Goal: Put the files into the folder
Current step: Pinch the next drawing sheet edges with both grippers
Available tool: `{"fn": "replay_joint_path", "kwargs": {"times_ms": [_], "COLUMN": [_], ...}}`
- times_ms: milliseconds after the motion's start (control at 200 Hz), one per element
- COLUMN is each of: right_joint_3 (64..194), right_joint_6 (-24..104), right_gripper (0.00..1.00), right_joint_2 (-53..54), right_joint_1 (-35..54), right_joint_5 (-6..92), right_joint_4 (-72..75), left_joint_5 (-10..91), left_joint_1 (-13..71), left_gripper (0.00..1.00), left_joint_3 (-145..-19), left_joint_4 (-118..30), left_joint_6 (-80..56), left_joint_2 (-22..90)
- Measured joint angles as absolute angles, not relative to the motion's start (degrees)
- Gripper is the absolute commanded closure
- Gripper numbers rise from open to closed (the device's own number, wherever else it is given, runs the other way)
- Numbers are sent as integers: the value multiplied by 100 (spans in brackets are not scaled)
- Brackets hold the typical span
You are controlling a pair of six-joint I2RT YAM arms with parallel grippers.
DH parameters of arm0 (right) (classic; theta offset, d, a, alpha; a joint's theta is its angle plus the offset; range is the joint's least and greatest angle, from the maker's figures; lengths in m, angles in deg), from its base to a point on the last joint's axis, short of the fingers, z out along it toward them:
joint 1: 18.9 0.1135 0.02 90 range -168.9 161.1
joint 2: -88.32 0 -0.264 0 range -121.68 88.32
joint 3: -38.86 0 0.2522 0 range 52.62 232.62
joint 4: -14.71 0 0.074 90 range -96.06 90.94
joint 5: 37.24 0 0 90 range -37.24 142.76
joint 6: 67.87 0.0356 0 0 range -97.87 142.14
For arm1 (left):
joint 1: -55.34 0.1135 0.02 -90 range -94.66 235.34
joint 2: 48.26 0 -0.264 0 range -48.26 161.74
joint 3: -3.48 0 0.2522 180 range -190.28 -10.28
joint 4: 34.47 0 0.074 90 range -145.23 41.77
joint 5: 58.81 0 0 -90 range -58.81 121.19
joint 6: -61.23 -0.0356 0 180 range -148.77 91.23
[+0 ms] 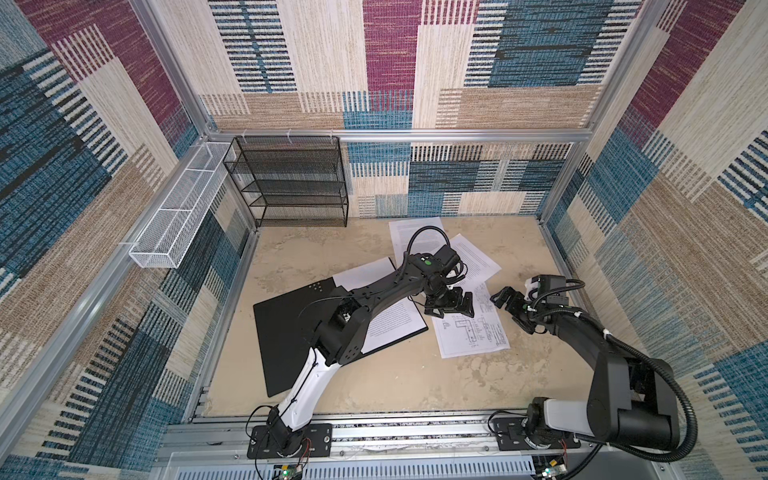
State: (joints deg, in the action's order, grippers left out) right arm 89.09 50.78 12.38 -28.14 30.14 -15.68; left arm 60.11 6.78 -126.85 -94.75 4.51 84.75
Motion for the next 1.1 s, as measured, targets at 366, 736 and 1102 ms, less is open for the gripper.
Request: {"fn": "replay_joint_path", "kwargs": {"times_ms": [366,736,1102], "right_joint_3": [8712,8476,8237], "right_joint_6": [5056,5038,5384], "right_gripper": [0,0,0], "right_joint_2": [1010,667,831], "right_joint_1": [-2840,-2814,-2683], "right_joint_5": [2687,2055,1198], "right_joint_4": [-1369,-385,-350], "left_joint_5": [6158,6197,6514], "left_joint_1": [650,672,685], "left_gripper": [2,2,2], "left_joint_3": [-12589,-11949,-11840], "left_joint_4": [-9329,-8826,-8551], "left_joint_6": [490,534,597], "left_joint_2": [8897,8718,8746]}}
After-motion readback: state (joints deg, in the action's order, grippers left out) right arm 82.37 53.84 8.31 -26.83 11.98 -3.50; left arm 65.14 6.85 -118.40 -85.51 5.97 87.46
